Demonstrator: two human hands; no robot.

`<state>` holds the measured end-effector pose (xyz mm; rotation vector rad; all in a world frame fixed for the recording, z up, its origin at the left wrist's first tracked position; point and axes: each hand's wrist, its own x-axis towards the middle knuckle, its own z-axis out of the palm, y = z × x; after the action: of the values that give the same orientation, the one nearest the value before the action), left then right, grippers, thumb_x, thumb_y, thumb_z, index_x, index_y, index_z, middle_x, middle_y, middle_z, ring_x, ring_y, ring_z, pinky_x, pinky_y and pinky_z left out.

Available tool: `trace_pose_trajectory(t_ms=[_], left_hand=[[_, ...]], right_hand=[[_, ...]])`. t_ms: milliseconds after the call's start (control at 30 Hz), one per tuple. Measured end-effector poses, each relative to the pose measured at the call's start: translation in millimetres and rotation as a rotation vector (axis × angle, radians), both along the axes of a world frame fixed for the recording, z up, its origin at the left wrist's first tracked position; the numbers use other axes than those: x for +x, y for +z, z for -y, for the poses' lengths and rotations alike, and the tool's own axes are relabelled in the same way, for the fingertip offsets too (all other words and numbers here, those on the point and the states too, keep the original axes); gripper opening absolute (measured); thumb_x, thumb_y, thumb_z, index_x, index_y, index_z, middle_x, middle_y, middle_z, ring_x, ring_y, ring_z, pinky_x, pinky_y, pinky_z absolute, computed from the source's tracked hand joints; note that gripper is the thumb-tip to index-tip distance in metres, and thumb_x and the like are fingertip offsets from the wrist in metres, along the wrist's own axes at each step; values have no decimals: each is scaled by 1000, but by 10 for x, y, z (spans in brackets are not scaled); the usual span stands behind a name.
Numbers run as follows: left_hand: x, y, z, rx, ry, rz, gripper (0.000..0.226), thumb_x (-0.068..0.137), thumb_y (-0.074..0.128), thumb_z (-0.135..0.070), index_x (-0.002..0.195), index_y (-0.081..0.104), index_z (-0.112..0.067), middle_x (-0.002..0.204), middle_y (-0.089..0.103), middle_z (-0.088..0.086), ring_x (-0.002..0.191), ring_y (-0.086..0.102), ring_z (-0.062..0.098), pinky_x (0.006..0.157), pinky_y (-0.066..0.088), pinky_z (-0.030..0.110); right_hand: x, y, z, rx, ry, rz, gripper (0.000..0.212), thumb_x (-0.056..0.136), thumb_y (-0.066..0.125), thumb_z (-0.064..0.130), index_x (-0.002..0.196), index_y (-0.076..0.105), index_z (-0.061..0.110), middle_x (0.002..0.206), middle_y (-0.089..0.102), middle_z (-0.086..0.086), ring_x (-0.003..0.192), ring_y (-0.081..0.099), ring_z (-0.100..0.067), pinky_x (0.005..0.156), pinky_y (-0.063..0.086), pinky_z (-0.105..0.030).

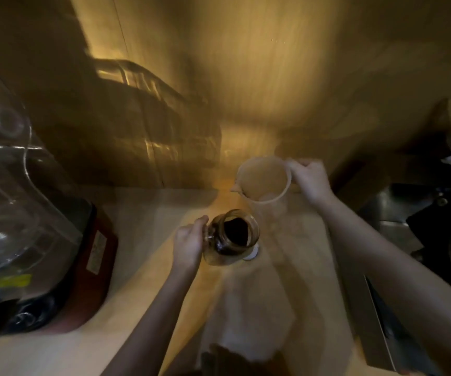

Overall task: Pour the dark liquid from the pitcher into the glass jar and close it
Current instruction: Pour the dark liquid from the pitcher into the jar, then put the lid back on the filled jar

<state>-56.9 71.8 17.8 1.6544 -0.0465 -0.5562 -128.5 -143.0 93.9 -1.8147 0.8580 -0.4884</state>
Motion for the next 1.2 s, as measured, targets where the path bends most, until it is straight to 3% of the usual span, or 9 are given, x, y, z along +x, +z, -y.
trace_pose_trajectory(t_ms=[133, 267, 367, 467, 600, 733, 833, 1033, 1200], left_hand=[[-24, -216, -103, -13, 5, -60, 47, 86, 51, -26, 43, 43, -9, 31, 37, -6, 33, 34, 7, 46, 32, 22], [44, -412, -326, -52, 41, -2, 24, 67, 52, -39, 56, 55, -18, 52, 50, 2, 47, 45, 2, 61, 38, 31], [108, -511, -473, -4, -44, 128, 17, 67, 50, -39, 63, 64, -30, 53, 63, -13, 61, 53, 2, 70, 45, 33], [3, -491, -329, 1, 14, 42, 28, 88, 44, -8, 65, 49, -22, 39, 56, -23, 45, 53, -7, 51, 38, 6], [-126, -576, -151, -115, 73, -131, 36, 83, 48, -12, 48, 52, -14, 36, 47, -9, 39, 40, 4, 48, 35, 18], [-154, -672, -52, -82, 77, -165, 33, 85, 48, -9, 53, 55, -3, 45, 42, 3, 42, 37, 8, 50, 34, 23], [-129, -822, -109, -24, 9, -134, 31, 82, 51, -16, 52, 52, -7, 41, 42, -7, 48, 38, 12, 59, 34, 32], [-134, -1013, -125, 72, -12, -114, 40, 85, 50, -15, 45, 46, -16, 37, 41, -7, 45, 37, 8, 53, 33, 27], [-168, -1088, -98, 109, 50, -156, 39, 85, 51, -11, 46, 46, -14, 35, 42, -8, 41, 37, 3, 50, 33, 23]], right_hand=[[149, -569, -63, 217, -132, -8, 38, 89, 56, 9, 52, 44, 12, 54, 41, -6, 54, 37, -13, 49, 26, -24], [397, -1066, -164, 342, -211, 3, 51, 95, 55, 20, 46, 39, 18, 29, 38, 11, 32, 32, 1, 40, 28, -17], [542, -1304, -253, 385, -280, -21, 54, 97, 51, 27, 45, 39, 17, 30, 40, 10, 30, 34, 2, 37, 29, -15], [581, -1502, -302, 383, -330, -73, 54, 96, 50, 28, 44, 39, 18, 44, 42, 2, 39, 37, -4, 44, 32, -19], [549, -1619, -283, 394, -327, -123, 48, 92, 52, 22, 44, 46, 17, 53, 48, -1, 53, 43, -12, 55, 34, -27], [414, -1599, -270, 371, -336, -114, 26, 94, 51, 29, 92, 63, 6, 89, 61, -8, 84, 55, -22, 73, 40, -31], [132, -1720, -315, 181, -276, -147, 21, 92, 51, 12, 101, 59, -5, 93, 57, -14, 88, 55, -30, 73, 37, -27], [-175, -2066, -494, -125, 263, -519, 76, 68, 80, 28, 132, 45, 8, 128, 48, -15, 118, 41, -31, 98, 37, -41], [-192, -2134, -595, -391, 333, -641, 81, 74, 75, 37, 140, 35, 13, 135, 44, -10, 119, 37, -28, 100, 33, -36]])
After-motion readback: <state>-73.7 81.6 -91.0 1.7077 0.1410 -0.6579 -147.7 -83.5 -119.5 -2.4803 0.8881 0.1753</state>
